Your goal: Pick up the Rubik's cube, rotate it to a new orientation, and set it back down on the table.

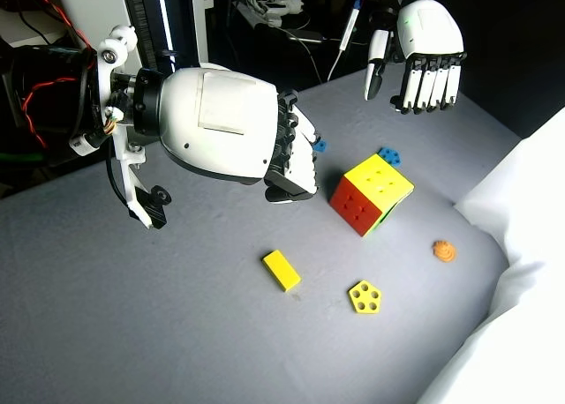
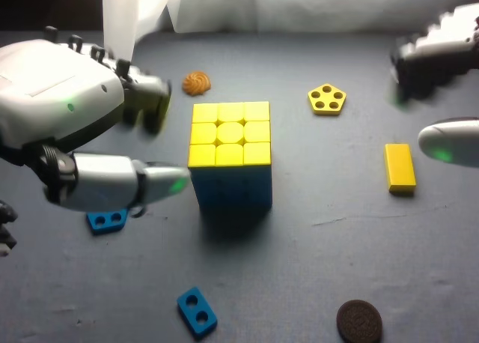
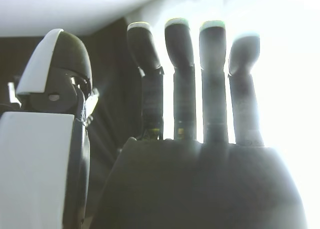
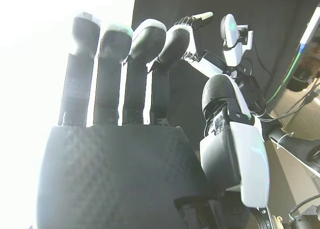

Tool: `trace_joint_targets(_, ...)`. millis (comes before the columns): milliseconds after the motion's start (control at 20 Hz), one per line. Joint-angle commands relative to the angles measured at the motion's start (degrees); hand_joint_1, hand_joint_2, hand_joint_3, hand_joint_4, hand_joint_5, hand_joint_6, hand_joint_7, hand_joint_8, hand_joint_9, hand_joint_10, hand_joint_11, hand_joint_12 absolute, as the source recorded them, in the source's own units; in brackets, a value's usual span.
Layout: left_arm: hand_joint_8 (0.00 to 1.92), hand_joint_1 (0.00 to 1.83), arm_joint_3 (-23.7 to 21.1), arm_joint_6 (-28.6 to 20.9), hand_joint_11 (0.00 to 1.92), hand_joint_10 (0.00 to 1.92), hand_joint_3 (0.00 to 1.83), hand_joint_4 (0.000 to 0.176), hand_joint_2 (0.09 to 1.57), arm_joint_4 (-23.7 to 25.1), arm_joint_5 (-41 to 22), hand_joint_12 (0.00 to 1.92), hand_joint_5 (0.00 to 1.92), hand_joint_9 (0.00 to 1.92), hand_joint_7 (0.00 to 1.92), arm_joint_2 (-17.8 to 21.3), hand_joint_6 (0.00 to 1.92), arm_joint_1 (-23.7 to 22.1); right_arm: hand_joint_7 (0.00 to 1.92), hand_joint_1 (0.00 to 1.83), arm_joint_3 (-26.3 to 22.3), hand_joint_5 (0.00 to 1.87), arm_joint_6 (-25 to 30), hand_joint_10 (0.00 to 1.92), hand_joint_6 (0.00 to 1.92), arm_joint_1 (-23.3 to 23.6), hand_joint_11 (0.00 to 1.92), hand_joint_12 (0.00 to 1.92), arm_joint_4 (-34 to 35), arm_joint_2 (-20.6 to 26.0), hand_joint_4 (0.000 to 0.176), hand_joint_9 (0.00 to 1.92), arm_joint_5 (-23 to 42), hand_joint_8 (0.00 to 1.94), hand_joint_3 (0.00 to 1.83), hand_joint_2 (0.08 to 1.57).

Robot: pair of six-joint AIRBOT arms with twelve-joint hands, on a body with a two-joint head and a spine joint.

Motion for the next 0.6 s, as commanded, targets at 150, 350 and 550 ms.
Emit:
trace_joint_targets(150, 0.0, 0.0, 0.07, 3.81, 0.0, 0.0, 0.02, 0.0, 1.2, -3.4, -6.04, 0.0, 0.0, 0.0, 0.0, -0.02, 0.0, -0.84, 0.0, 0.0, 0.2, 0.0, 0.03, 0.0, 0.0, 0.53, 0.0, 0.0, 2.2, 0.16, 0.0, 0.0, 7.06, 0.0, 0.04, 1.27)
trace_joint_targets(350, 0.0, 0.0, 0.17, 5.36, 0.02, 0.0, 0.01, 0.0, 1.2, -6.34, -6.04, 0.01, 0.0, 0.0, 0.0, -0.34, 0.0, -1.01, 0.0, 0.0, 0.19, 0.0, 0.02, 0.0, 0.0, 0.66, 0.0, 0.0, 2.2, 0.15, 0.0, 0.0, 7.06, 0.0, 0.04, 1.27)
trace_joint_targets(550, 0.0, 0.0, 0.53, 15.97, 0.0, 0.0, 0.02, 0.0, 1.23, -17.76, -6.07, 0.01, 0.0, 0.0, 0.0, -2.81, 0.0, -3.01, 0.0, 0.0, 0.24, 0.0, -0.22, 0.0, 0.0, 0.45, 0.0, 0.0, 2.27, 0.09, 0.0, 0.0, 7.14, 0.0, 0.03, 1.26)
